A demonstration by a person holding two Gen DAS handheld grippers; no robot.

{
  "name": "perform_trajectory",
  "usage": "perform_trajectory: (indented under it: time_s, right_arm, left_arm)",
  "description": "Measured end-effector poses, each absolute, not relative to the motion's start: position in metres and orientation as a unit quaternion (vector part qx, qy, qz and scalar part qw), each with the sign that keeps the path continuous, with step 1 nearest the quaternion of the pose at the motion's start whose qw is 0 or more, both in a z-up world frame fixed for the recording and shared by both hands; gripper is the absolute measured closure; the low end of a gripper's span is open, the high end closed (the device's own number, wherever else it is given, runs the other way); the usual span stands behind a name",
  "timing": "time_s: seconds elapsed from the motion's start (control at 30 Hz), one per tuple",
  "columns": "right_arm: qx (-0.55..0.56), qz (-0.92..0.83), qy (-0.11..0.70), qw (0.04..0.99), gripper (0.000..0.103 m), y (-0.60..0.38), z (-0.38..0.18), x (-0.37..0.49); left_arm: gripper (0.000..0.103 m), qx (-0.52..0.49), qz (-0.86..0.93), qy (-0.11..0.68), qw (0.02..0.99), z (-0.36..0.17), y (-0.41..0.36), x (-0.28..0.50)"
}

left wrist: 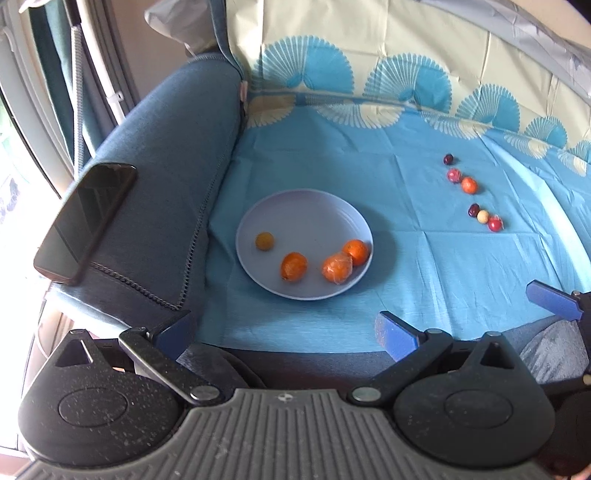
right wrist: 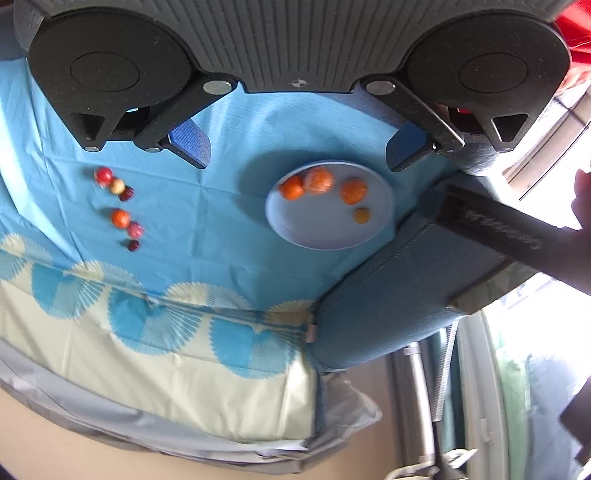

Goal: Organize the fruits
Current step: 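Grasp a dark red date with the left tool while the right tool grasps a wrapped red fruit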

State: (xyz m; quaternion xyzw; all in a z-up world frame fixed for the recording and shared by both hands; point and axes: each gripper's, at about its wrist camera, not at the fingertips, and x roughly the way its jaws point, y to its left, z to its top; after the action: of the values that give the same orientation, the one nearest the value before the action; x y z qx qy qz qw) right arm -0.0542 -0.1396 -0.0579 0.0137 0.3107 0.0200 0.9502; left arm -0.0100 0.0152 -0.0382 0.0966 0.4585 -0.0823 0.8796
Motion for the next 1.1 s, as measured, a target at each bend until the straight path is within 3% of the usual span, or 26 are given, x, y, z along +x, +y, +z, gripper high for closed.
perform_trajectory:
  time_s: [0.5,0.7,0.9,1.1]
  right_arm:
    - [0.024,-0.252,0.324,0.912,0.002,-0.319,-0.177,0.051]
    - [0.021,-0.271,0.356,0.894,0.002,-0.364,-0.229,0.107]
    - [0.02,-0.26,0.324,0.909,0.001,-0.381,-0.239,0.126]
    - [0.05,-0.32,0.322,0.89,0.017,-0.41,-0.234,0.111]
  left_arm:
    - [0.0,0.131,-0.097,0.502,0.849,-0.07,-0.071,0.063]
    - [0.0,0.144,-0.107,0.507,0.843,-0.088,-0.113,0.096]
    - [0.0,0.165,-0.121,0.5,0.841,-0.115,-0.159,0.131]
    - [0.0,0.179,-0.179,0.471,0.845,-0.143,-0.224,0.166]
